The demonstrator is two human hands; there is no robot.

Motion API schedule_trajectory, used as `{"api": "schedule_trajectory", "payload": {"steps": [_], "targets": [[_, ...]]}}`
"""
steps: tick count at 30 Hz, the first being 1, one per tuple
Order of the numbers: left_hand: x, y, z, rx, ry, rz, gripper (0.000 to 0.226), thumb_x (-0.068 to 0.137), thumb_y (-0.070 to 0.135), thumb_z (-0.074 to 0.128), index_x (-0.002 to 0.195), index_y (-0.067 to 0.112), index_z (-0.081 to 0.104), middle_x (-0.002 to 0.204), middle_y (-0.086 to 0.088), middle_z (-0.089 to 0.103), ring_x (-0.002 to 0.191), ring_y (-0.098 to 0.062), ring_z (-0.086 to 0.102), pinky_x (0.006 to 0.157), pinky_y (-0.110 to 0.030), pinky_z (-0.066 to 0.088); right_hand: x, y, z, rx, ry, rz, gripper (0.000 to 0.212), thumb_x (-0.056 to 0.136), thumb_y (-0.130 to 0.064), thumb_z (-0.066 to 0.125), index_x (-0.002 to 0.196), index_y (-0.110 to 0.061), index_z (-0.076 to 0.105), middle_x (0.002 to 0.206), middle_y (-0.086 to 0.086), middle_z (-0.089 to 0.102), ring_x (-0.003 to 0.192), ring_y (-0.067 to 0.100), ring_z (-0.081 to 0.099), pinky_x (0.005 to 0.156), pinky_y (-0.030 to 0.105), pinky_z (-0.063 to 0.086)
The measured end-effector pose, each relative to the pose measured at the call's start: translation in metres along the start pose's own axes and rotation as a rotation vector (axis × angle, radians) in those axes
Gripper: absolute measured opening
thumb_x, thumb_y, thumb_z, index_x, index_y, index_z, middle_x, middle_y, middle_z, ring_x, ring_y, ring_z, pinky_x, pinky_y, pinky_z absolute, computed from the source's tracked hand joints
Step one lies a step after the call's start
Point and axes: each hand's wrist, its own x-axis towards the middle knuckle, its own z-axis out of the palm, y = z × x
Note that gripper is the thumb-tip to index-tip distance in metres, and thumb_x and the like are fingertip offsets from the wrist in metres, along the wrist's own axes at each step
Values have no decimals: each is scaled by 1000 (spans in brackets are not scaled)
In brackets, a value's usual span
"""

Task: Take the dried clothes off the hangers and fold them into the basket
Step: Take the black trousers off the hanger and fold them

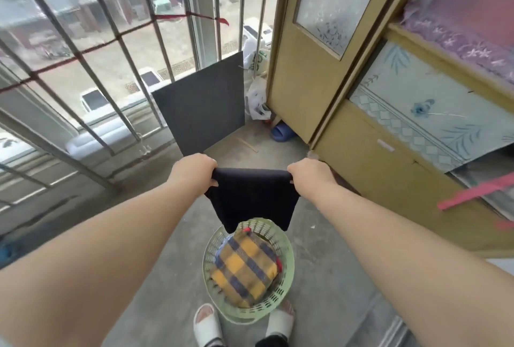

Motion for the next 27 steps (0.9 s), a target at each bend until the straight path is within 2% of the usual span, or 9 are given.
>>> {"api": "schedule_trajectory", "payload": {"steps": [4,8,11,14,18,20,23,25,27], "targets": [[17,6,46,-39,-58,-13,22,86,36,63,98,17,62,86,0,52,89,-27,59,69,-36,51,15,-7,44,15,-46,2,27,93,-10,43,108,-22,62,110,7,64,103,30,61,77,34,45],[35,10,102,-70,3,-10,26,88,36,61,104,17,55,104,-3,52,97,-27,56,72,-37,48,30,-13,91,0,-86,-24,24,90,-3,41,100,-20,55,106,7,65,97,29,62,66,32,39],[40,13,147,-127,-7,24,25,89,31,60,107,15,53,108,-5,47,102,-27,52,69,-36,42,35,-21,126,-21,-164,-55,27,88,0,42,102,-21,52,106,7,65,98,29,62,65,32,34],[37,19,195,-172,-104,58,17,90,26,57,100,15,50,104,-5,53,97,-28,56,66,-35,43,33,-29,167,-21,-244,-103,31,88,0,43,108,-19,55,110,8,65,104,30,61,69,31,33],[34,26,252,-199,-363,79,22,88,30,60,100,17,46,99,-5,60,90,-29,59,70,-37,50,35,-40,225,65,-439,-121,18,89,-7,50,90,-25,50,114,10,63,106,32,60,75,31,40],[35,27,270,-211,-487,106,27,84,32,63,102,19,48,101,-4,61,94,-29,59,72,-34,46,41,-41,251,106,-563,-145,11,89,-15,57,97,-23,58,115,10,62,108,32,59,83,33,46],[42,25,290,-288,-585,78,28,80,32,68,99,20,51,99,-3,60,89,-24,54,72,-31,43,48,-38,282,198,-693,-160,18,88,-25,63,105,-20,63,112,5,64,109,28,58,86,31,43],[50,25,304,-343,-601,34,31,82,30,68,107,19,53,105,-4,61,92,-24,54,75,-31,43,52,-36,300,237,-634,-122,17,89,-27,61,105,-22,62,111,5,64,112,28,56,90,32,40],[57,26,319,-405,-583,-40,40,87,24,64,124,21,49,122,-5,58,107,-27,55,85,-32,45,57,-35,315,252,-508,-36,20,92,-26,57,111,-23,60,115,6,63,115,29,52,94,33,37]]}}
